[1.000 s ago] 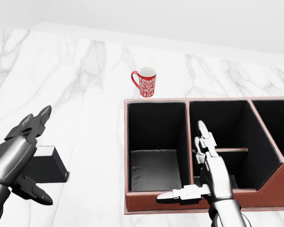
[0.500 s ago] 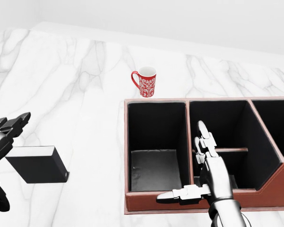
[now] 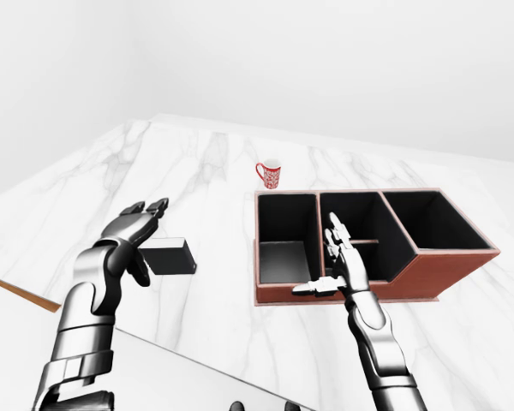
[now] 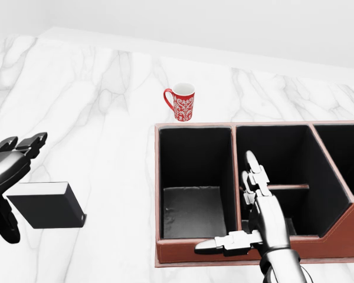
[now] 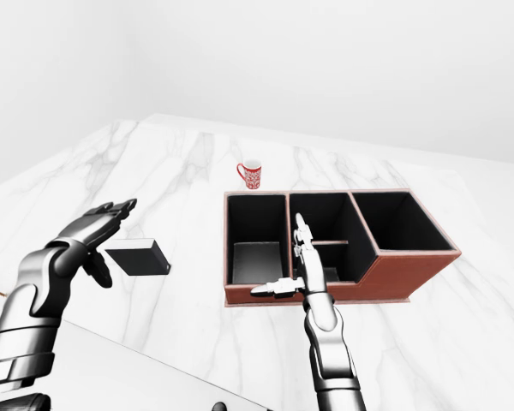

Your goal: Pick up the book and place it in the right compartment of the caddy.

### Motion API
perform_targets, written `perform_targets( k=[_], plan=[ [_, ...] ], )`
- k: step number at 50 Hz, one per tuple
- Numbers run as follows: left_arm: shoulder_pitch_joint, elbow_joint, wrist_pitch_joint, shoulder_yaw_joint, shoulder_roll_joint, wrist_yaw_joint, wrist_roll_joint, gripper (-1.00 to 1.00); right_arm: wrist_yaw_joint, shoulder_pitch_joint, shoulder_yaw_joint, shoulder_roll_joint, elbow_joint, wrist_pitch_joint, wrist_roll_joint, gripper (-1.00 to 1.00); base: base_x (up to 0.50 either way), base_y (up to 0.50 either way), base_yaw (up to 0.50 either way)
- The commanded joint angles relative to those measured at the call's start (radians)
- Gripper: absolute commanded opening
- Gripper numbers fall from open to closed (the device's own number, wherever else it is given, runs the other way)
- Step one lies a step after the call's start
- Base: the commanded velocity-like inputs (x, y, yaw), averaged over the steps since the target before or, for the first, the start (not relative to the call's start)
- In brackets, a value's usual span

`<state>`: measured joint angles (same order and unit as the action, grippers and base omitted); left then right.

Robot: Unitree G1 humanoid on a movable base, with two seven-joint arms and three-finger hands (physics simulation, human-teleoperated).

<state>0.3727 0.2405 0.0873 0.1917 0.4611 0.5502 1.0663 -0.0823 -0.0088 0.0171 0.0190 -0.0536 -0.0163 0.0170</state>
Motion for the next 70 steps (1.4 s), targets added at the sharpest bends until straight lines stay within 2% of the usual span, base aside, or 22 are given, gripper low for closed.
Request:
perform_targets(
  k=[1, 3, 10, 19, 24, 31, 46, 51, 55, 70],
  plan=[
    [0.121, 0.210, 0.000, -0.069, -0.001, -0.085, 0.064, 1.00, -0.002, 0.001, -0.001, 0.000, 0.001, -0.001, 0.003, 1.00, 0.00, 0.00, 0.00],
    [0.150, 0.286, 0.000, -0.088, 0.004, -0.132, 0.094, 1.00, -0.004, 0.002, -0.001, 0.000, 0.005, 0.002, 0.001, 1.00, 0.00, 0.00, 0.00],
    [0.194, 0.376, 0.000, -0.111, 0.008, -0.161, 0.114, 1.00, -0.004, 0.002, -0.001, 0.000, 0.000, -0.004, 0.004, 1.00, 0.00, 0.00, 0.00],
    [0.326, 0.638, 0.000, -0.163, 0.009, -0.293, 0.165, 1.00, -0.005, 0.004, -0.002, 0.000, 0.009, 0.002, 0.005, 1.00, 0.00, 0.00, 0.00],
    [0.366, 0.755, 0.000, -0.191, 0.009, -0.358, 0.185, 1.00, -0.006, 0.002, -0.002, 0.000, 0.004, -0.002, 0.005, 1.00, 0.00, 0.00, 0.00],
    [0.414, 0.863, 0.000, -0.211, 0.016, -0.410, 0.190, 1.00, -0.006, -0.001, -0.001, 0.000, -0.006, -0.009, 0.004, 1.00, 0.00, 0.00, 0.00],
    [0.426, 0.968, 0.000, -0.235, 0.029, -0.498, 0.208, 1.00, -0.005, -0.002, -0.002, 0.000, -0.001, -0.003, 0.002, 1.00, 0.00, 0.00, 0.00],
    [0.430, 0.984, 0.000, -0.241, 0.024, -0.512, 0.209, 1.00, -0.005, -0.003, -0.001, 0.000, -0.006, -0.006, 0.002, 1.00, 0.00, 0.00, 0.00],
    [0.436, 0.997, 0.000, -0.244, 0.017, -0.525, 0.205, 1.00, -0.004, -0.001, -0.002, -0.001, 0.005, 0.003, 0.003, 1.00, 0.00, 0.00, 0.00],
    [0.433, 1.016, 0.000, -0.252, 0.003, -0.558, 0.199, 1.00, -0.005, 0.001, -0.004, -0.001, -0.001, -0.005, 0.005, 1.00, 0.00, 0.00, 0.00]
  ],
)
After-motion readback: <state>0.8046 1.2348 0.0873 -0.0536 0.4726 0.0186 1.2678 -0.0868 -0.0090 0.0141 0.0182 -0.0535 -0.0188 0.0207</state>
